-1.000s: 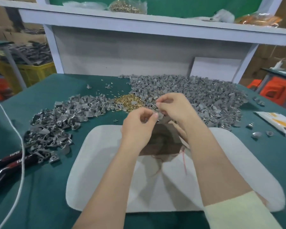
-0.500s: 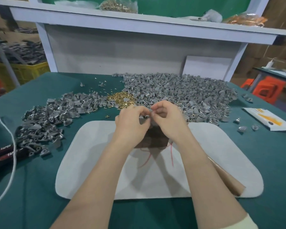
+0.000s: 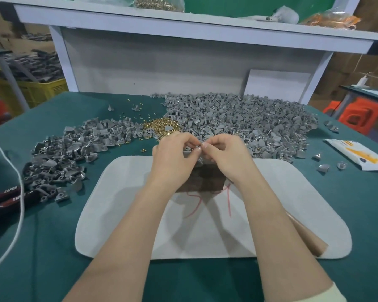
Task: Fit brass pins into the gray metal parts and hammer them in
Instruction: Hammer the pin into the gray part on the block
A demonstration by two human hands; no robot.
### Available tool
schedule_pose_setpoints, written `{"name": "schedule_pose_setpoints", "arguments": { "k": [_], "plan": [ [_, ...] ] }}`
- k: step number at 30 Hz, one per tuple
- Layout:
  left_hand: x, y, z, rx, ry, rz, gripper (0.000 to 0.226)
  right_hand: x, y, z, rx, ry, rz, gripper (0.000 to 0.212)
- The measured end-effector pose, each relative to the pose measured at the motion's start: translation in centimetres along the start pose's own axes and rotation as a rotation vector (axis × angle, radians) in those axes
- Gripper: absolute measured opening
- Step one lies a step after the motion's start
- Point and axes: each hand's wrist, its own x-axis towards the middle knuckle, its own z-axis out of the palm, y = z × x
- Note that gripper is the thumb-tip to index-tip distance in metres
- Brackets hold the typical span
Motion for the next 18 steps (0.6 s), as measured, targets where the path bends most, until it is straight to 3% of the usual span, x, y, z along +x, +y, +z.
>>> {"name": "schedule_pose_setpoints", "arguments": {
  "k": [5, 10, 18],
  "plan": [
    [0.2, -1.2, -0.7, 0.040, -0.146, -0.172, 0.011, -0.1, 0.3, -0.2, -0.376, -0.014, -0.134, 0.010],
    [0.2, -1.2, -0.3, 0.146, -0.220, -0.175, 0.015, -0.5, 0.3, -0.2, -0.600, -0.096, -0.222, 0.006],
    [0.3, -1.3, 0.0, 0.191, -0.196, -0.178, 0.012, -0.5, 0.1, 0.2, -0.623, -0.103, -0.210, 0.006]
  ]
}}
